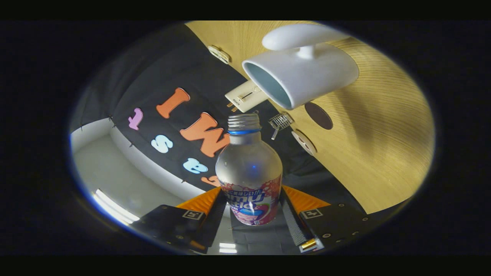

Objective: Take the bottle from table, then pour the juice into the cup, finally place the bottle on the coaster

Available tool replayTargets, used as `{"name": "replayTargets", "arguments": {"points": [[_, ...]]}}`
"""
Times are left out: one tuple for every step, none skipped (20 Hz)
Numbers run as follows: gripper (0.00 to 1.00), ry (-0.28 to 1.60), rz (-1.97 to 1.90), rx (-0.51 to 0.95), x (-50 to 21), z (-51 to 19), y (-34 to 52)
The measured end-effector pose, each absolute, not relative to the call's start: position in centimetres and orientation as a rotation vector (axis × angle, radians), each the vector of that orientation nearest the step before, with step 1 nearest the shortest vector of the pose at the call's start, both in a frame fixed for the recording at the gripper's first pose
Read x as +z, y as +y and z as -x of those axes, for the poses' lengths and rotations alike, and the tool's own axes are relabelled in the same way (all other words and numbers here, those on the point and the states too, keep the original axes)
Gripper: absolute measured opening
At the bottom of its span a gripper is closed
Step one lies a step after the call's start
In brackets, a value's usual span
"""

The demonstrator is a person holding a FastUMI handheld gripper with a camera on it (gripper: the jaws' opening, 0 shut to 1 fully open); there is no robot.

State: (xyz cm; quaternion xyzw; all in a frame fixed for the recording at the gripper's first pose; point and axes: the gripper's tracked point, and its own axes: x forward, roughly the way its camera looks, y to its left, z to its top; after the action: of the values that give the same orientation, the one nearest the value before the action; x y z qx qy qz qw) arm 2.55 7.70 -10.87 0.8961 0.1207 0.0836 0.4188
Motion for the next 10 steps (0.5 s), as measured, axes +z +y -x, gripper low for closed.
{"name": "replayTargets", "arguments": {"points": [[0.76, 0.299, -2.241, 0.205, -10.9, -2.5, 7.8], [0.77, 0.297, -2.229, 0.194, -11.0, -2.4, 7.6], [0.77, 0.292, -2.213, 0.181, -11.3, -2.5, 7.4], [0.77, 0.29, -2.193, 0.174, -11.5, -2.4, 7.4], [0.76, 0.291, -2.181, 0.167, -11.8, -2.3, 7.2], [0.77, 0.295, -2.163, 0.162, -11.9, -2.4, 7.3], [0.76, 0.314, -2.122, 0.152, -12.3, -2.4, 7.6], [0.76, 0.318, -2.081, 0.139, -12.6, -2.2, 7.5], [0.76, 0.322, -2.037, 0.133, -12.8, -2.2, 7.6], [0.76, 0.328, -1.993, 0.128, -12.9, -2.0, 7.7]]}}
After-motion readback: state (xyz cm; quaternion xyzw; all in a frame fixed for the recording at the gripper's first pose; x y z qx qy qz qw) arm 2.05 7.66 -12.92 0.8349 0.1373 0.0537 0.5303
